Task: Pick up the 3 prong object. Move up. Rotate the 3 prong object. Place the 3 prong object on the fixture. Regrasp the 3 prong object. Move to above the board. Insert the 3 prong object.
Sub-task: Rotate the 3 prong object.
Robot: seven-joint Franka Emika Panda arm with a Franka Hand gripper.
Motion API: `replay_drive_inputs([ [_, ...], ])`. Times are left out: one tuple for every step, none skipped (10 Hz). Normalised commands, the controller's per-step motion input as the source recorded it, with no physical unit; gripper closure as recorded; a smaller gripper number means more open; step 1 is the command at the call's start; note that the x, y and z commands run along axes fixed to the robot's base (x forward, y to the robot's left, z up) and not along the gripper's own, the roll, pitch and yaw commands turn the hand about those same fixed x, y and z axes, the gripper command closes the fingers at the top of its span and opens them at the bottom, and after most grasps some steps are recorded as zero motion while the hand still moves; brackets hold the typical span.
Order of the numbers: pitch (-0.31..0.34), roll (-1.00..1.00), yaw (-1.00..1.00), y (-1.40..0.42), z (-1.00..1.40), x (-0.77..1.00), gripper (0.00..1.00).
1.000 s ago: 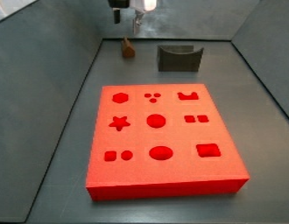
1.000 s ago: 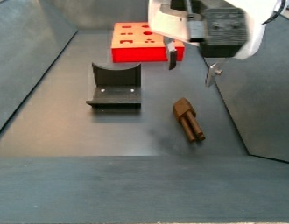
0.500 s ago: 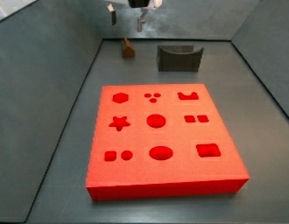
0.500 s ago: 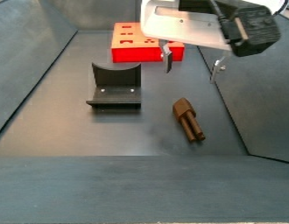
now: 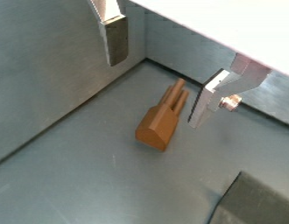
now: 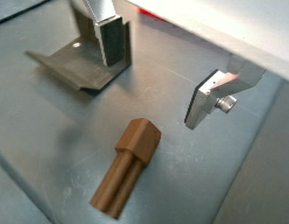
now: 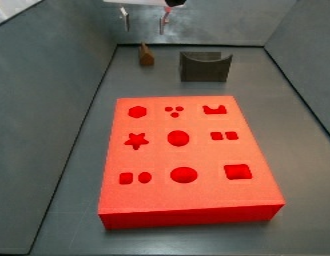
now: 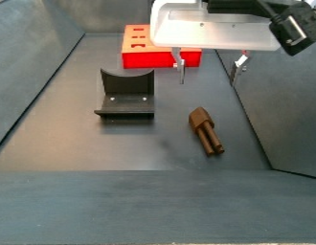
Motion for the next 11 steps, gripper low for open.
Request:
replay_drive_inputs([
  [-0.087,0.02,0.41,0.0,-0.03,0.03,0.0],
  [-0.086,0.01,0.25,0.0,-0.03,0.03,0.0],
  [0.0,0.0,0.0,0.0,-1.0,0.0,0.0],
  [-0.011,0.0,-0.03,0.0,-1.0,0.01,0.0],
  [-0.019,0.0,-0.03,0.0,-1.0,0.01,0.0],
  [-0.025,0.0,-0.02,0.0,-1.0,0.02,0.0],
  [-0.026,0.0,-0.01,0.0,-1.0,0.03,0.0],
  [-0.027,-0.01,-0.01,0.01,-1.0,0.04,0.0],
  [-0.024,-0.01,0.0,0.01,-1.0,0.04,0.0],
  [-0.023,-0.01,0.01,0.01,-0.83,0.05,0.0],
  [-0.022,-0.02,0.01,0.0,-0.75,0.05,0.0],
])
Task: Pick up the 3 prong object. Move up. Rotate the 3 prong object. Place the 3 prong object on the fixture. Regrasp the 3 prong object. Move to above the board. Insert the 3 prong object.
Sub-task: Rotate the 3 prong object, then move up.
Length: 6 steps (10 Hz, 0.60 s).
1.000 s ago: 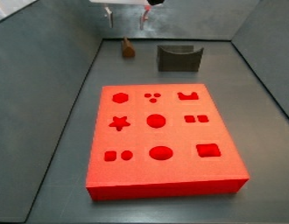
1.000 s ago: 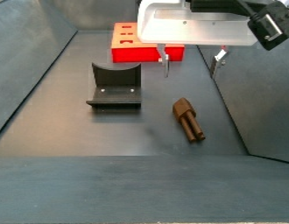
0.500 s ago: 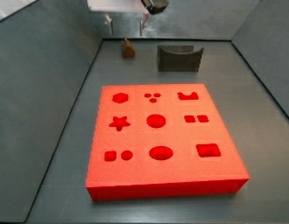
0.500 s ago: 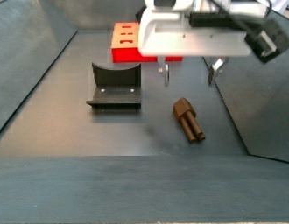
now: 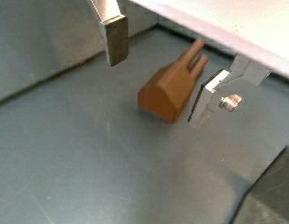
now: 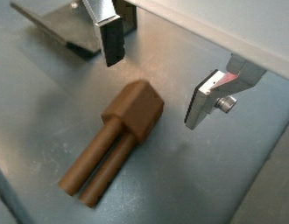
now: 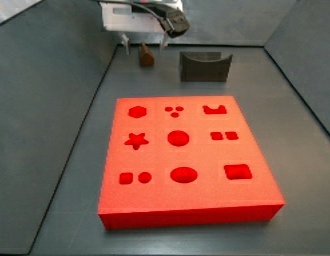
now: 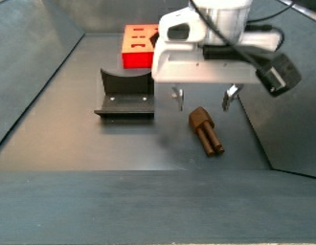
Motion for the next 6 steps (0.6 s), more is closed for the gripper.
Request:
replay_drive_inputs([
  [-0.028,-0.02,0.02,0.0,-0.58,0.05,0.0],
  [-0.034,-0.02,0.03,0.0,-0.43,0.04,0.0],
  [-0.036,-0.02,0.03,0.0,-0.31,0.04,0.0],
  [-0.039,-0.03,0.03,0.0,-0.19,0.04,0.0],
  [0.0,0.0,0.0,0.0,0.0,0.0,1.0],
  [0.0,0.0,0.0,0.0,0.83,0.0,1.0],
])
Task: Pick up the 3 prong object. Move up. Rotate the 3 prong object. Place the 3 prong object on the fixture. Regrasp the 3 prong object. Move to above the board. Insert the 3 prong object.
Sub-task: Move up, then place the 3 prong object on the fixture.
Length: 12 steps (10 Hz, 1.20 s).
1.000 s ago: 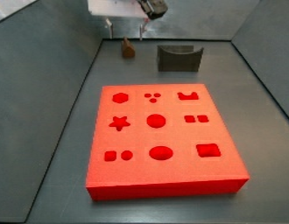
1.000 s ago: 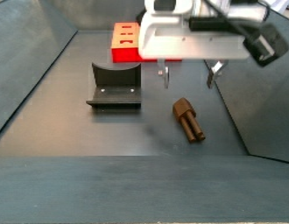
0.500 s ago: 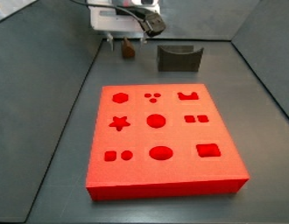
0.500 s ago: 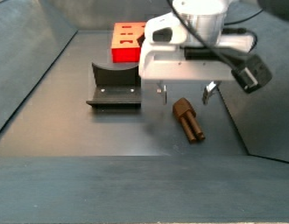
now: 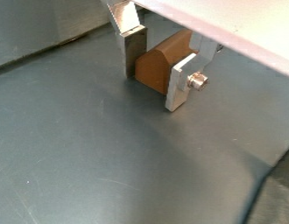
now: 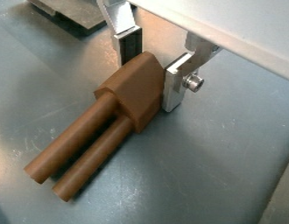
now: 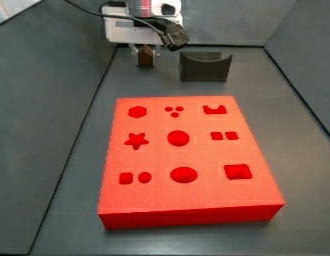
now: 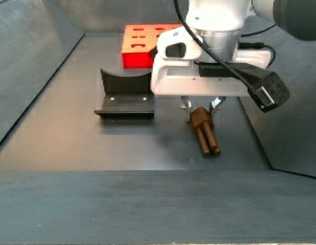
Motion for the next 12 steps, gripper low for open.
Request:
replay_drive_inputs([
  [0.004,0.0,0.0,0.0,0.83,-0.01,1.0],
  [0.025,0.0,-0.01,0.0,0.71,-0.03,1.0],
  [0.039,0.0,-0.01,0.0,0.59,-0.03,1.0],
  [0.047,0.0,-0.02,0.01,0.45,-0.02,1.0],
  [0.046,0.01,-0.02,0.01,0.25,-0.02,1.0],
  [0.0,0.0,0.0,0.0,1.0,0.0,1.0],
  [0.005,0.0,0.0,0.0,1.0,0.0,1.0],
  [0.014,0.0,-0.01,0.0,1.0,0.0,1.0],
  [0.018,0.0,-0.01,0.0,1.0,-0.01,1.0],
  [0.021,0.01,-0.02,0.0,1.0,-0.01,1.0],
  [0.025,0.01,-0.02,0.0,1.0,-0.02,1.0],
  [0.026,0.01,-0.02,0.0,1.0,-0.02,1.0],
])
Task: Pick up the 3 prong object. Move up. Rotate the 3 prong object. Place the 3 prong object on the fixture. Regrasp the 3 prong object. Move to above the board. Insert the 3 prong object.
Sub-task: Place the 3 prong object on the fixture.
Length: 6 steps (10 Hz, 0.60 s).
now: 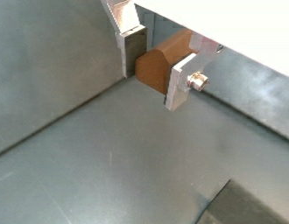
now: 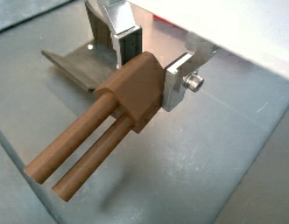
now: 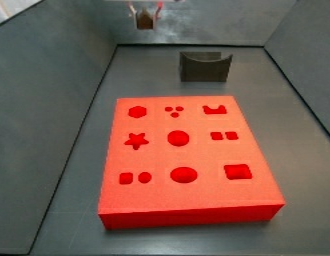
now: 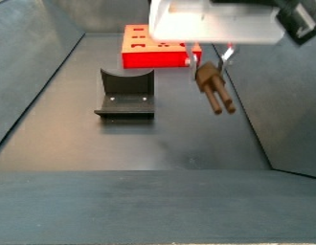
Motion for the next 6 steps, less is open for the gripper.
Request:
replay_drive_inputs([
  [0.032,0.01,-0.03,0.0,1.0,-0.03,1.0],
  [0.036,0.02,-0.03,0.01,0.89,-0.02,1.0],
  [0.047,0.02,-0.03,0.01,0.67,-0.02,1.0],
  [0.051,0.02,-0.03,0.01,0.56,-0.01,1.0],
  [0.069,0.02,-0.03,0.01,0.34,0.0,1.0],
  [0.079,0.02,-0.03,0.01,0.18,0.01,1.0],
])
